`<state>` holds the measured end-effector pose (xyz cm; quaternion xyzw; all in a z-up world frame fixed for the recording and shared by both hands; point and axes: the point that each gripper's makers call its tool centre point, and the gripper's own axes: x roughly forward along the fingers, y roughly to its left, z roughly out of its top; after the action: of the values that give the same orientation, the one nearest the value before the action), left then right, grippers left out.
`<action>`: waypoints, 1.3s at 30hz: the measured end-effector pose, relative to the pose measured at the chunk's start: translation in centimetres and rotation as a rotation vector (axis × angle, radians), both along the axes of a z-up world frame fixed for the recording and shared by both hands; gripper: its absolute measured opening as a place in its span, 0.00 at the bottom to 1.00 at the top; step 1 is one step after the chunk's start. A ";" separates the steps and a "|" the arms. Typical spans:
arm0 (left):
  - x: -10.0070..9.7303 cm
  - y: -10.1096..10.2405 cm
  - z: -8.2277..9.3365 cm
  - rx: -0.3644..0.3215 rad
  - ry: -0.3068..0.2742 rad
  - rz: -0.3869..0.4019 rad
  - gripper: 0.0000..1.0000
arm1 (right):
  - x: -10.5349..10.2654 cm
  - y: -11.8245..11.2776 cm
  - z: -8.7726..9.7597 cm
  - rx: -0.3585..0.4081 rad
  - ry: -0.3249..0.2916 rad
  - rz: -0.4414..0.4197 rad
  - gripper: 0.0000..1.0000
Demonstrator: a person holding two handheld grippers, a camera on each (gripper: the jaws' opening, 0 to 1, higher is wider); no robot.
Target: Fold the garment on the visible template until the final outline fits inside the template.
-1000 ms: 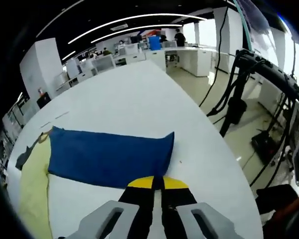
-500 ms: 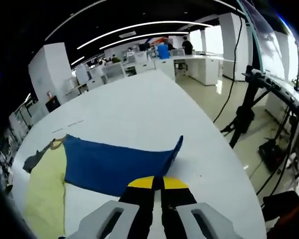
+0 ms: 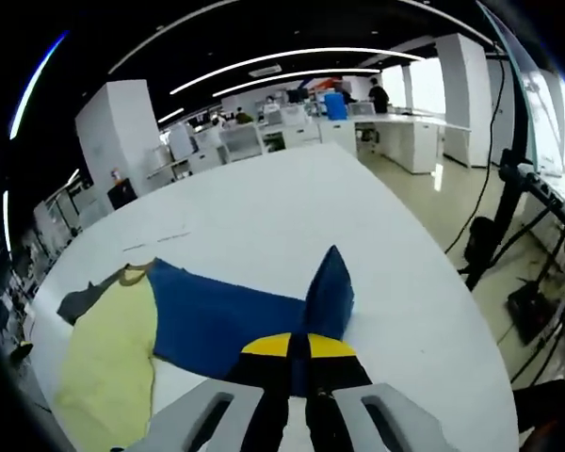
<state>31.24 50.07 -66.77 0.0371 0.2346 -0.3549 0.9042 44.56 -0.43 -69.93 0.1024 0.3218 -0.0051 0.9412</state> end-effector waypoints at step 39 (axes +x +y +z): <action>0.2 -1.3 0.5 -0.009 -0.062 -0.066 0.99 | 4.2 15.1 2.1 0.084 -0.061 0.201 0.00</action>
<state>31.40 48.79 -66.22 0.0519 0.2036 -0.3842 0.8990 48.73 14.63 -67.88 0.1091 0.3017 0.1061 0.9412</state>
